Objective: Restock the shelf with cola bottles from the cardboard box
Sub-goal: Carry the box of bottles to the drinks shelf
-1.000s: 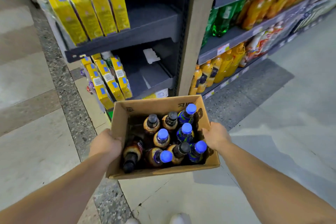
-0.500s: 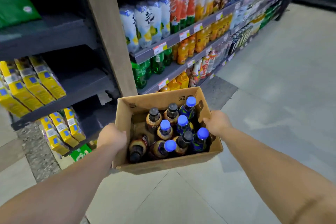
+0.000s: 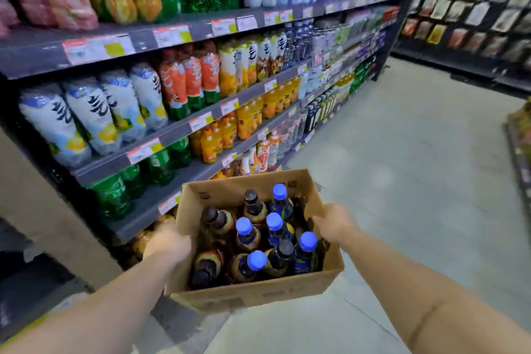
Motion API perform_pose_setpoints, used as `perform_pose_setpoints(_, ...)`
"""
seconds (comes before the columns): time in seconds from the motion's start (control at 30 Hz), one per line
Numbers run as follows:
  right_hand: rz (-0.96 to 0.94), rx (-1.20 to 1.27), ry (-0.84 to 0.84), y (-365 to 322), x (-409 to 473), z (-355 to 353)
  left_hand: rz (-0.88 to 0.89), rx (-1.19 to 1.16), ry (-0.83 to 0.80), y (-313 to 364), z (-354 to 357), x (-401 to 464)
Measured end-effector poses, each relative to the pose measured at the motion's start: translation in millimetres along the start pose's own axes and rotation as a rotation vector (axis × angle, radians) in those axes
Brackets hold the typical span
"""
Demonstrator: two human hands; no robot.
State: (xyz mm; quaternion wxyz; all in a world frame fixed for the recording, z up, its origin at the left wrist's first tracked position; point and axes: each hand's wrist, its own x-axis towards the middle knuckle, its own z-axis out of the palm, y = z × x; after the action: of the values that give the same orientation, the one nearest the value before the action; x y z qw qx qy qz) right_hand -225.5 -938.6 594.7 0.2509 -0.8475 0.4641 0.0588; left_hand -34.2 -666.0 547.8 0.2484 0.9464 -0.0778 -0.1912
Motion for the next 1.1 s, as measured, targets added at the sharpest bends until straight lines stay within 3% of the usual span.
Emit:
perform_pose_setpoints(0.5, -0.158, -0.05, -0.006, 129.9, 287.7, -157.1, -0.129, -0.147, 0.193, 281.6, 164.7, 75.3)
perform_pose_setpoints(0.87, -0.254, -0.125, -0.116, 117.1, 472.7, -167.1, -0.334, -0.164, 0.253, 362.4, 236.8, 166.2)
perform_pose_setpoints(1.1, -0.339, -0.156, -0.218, 82.5, 578.0, -143.5, -0.458, -0.206, 0.276, 378.9, 271.4, 228.7)
